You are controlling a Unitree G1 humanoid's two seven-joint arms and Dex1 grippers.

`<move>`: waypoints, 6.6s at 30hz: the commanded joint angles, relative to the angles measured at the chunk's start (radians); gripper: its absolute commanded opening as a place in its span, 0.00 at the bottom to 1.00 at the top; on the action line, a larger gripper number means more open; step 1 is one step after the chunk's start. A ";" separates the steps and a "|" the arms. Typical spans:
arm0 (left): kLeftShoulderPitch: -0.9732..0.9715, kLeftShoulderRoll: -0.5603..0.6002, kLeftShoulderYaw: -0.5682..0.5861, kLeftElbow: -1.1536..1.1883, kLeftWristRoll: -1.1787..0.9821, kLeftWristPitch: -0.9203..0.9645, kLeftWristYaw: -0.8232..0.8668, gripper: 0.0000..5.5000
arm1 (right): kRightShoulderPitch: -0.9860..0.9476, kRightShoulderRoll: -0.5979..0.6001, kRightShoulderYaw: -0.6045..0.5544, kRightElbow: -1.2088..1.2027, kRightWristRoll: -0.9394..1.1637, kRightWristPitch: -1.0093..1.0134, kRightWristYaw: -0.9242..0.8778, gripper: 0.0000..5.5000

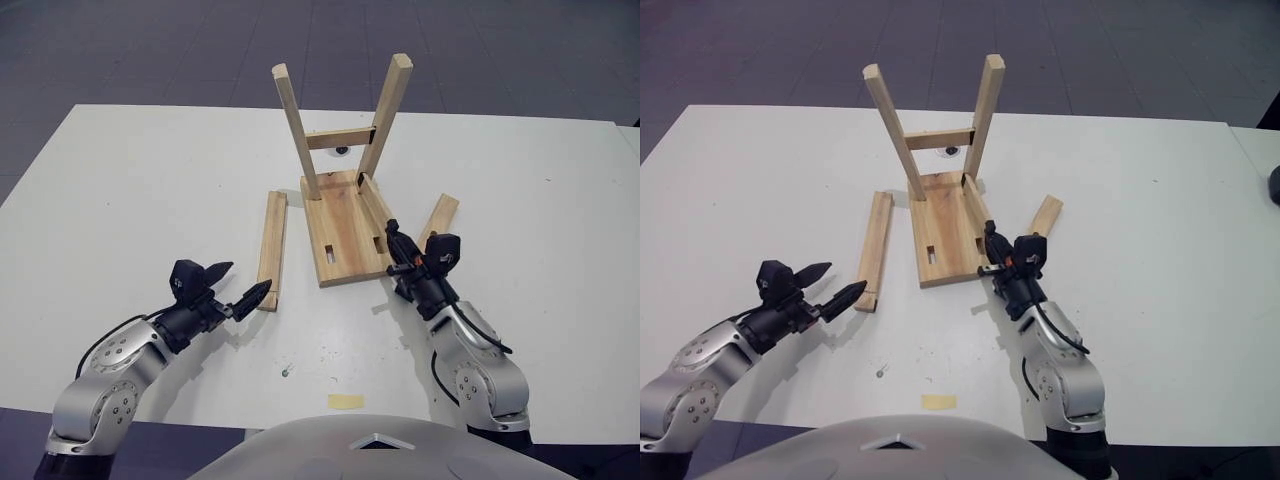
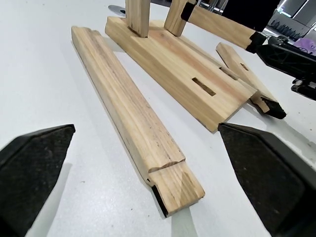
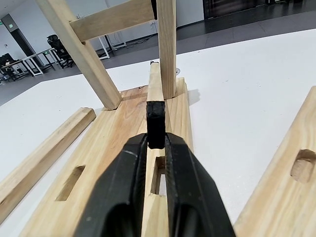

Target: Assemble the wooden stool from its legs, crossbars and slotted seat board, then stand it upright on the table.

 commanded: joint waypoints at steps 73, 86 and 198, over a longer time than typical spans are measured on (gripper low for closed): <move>-0.317 -0.142 -0.248 -0.297 0.471 0.621 0.376 0.98 | -0.023 -0.006 0.010 0.017 -0.021 0.017 0.000 0.07; -0.180 -0.170 -0.192 -0.303 0.460 0.659 0.336 0.87 | -0.030 -0.008 0.010 0.020 -0.020 0.020 0.003 0.07; -0.761 -0.941 0.162 0.067 -1.235 0.529 0.643 0.37 | -0.697 -0.157 -0.199 0.196 1.428 0.348 0.124 0.98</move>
